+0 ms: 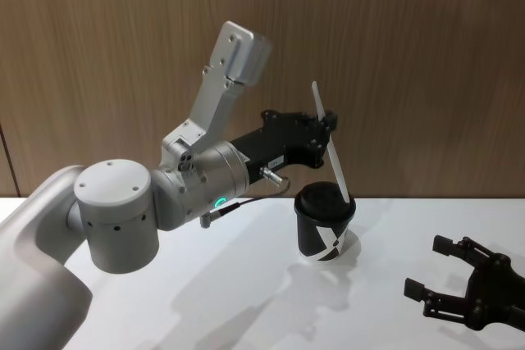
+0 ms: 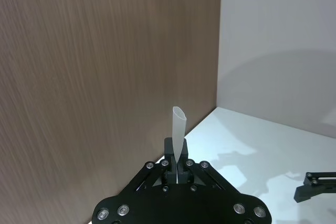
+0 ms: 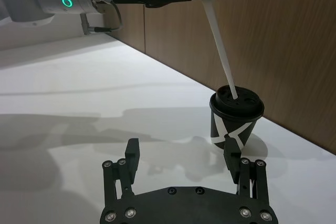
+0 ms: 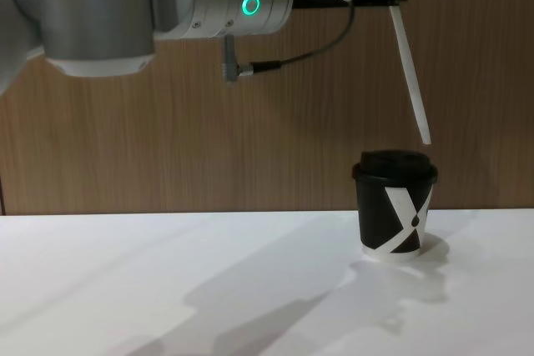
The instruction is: Pick up the straw with one hand, pass it to the other hand, and insert it into the cup.
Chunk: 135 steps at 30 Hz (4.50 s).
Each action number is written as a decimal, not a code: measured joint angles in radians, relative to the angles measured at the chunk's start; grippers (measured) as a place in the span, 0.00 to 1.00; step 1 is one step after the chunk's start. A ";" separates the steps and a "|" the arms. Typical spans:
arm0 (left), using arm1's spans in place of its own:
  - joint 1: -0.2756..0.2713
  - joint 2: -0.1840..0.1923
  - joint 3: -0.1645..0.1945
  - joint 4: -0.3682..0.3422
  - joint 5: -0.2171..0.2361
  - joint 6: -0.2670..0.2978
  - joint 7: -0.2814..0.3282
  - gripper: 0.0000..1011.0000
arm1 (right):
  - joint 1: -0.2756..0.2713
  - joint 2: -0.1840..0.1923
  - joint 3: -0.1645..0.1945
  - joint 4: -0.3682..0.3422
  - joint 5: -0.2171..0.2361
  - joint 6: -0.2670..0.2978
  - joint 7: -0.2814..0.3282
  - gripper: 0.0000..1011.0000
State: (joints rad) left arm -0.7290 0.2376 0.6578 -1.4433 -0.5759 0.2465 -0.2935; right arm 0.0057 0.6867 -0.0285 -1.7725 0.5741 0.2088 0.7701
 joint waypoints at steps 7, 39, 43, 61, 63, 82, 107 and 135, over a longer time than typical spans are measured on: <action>-0.014 -0.013 0.004 0.022 0.019 0.000 0.003 0.01 | 0.000 0.000 0.000 0.000 0.000 0.000 0.000 0.99; -0.054 -0.080 0.016 0.143 0.092 -0.035 0.017 0.01 | 0.000 0.000 0.000 0.000 0.000 0.000 0.000 0.99; -0.056 -0.087 0.015 0.156 0.097 -0.040 0.017 0.01 | 0.000 0.000 0.000 0.000 0.000 0.000 0.000 0.99; -0.062 -0.106 0.008 0.187 0.120 -0.052 0.013 0.01 | 0.000 0.000 0.000 0.000 0.000 0.000 0.000 0.99; -0.062 -0.107 0.007 0.189 0.122 -0.052 0.013 0.01 | 0.000 0.000 0.000 0.000 0.000 0.000 0.000 0.99; -0.071 -0.118 -0.001 0.217 0.132 -0.028 -0.006 0.01 | 0.000 0.000 0.000 0.000 0.000 0.000 0.000 0.99; -0.086 -0.135 0.001 0.255 0.145 -0.022 -0.023 0.40 | 0.000 0.000 0.000 0.000 0.000 0.000 0.000 0.99; -0.011 -0.087 -0.019 0.184 0.138 -0.062 -0.054 0.99 | 0.065 -0.025 -0.020 -0.002 0.008 0.004 -0.026 0.99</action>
State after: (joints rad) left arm -0.7395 0.1510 0.6387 -1.2588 -0.4376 0.1841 -0.3473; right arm 0.0709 0.6622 -0.0489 -1.7746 0.5817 0.2130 0.7442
